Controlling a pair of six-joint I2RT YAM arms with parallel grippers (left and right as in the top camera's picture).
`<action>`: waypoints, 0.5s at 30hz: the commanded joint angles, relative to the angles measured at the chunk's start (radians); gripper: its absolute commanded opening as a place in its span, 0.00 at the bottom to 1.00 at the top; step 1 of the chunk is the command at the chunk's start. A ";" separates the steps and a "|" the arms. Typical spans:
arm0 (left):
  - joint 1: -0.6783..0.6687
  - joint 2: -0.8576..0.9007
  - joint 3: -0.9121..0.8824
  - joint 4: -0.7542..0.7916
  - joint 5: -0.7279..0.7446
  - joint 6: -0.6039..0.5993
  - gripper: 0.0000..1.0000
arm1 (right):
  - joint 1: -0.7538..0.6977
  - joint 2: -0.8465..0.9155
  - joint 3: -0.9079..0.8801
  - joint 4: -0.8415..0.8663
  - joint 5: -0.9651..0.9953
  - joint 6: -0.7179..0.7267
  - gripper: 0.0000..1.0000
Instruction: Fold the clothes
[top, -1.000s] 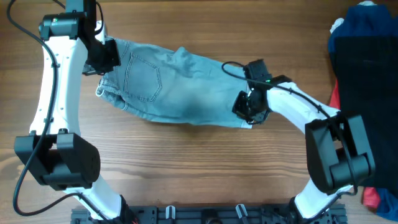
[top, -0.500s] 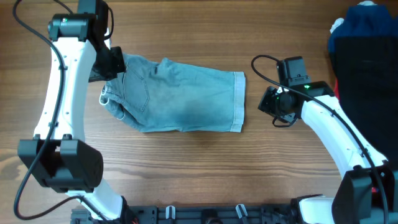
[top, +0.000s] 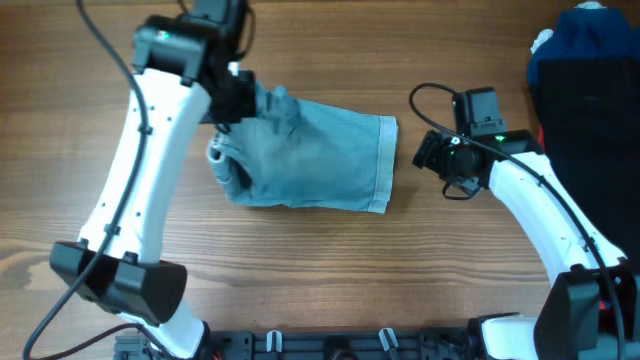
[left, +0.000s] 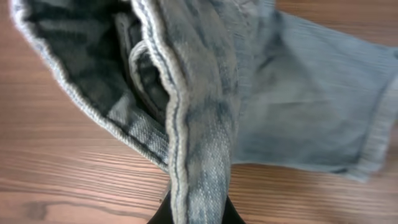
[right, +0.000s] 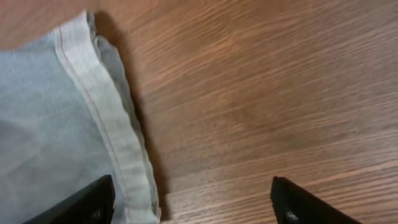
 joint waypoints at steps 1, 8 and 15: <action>-0.101 -0.018 0.029 0.006 -0.006 -0.044 0.04 | -0.058 0.002 -0.003 0.008 -0.016 -0.029 0.84; -0.271 0.062 0.028 0.059 0.008 -0.044 0.04 | -0.222 0.002 -0.003 -0.004 -0.238 -0.159 0.84; -0.297 0.190 0.028 0.134 0.068 -0.044 0.04 | -0.238 0.002 -0.003 -0.056 -0.238 -0.207 0.84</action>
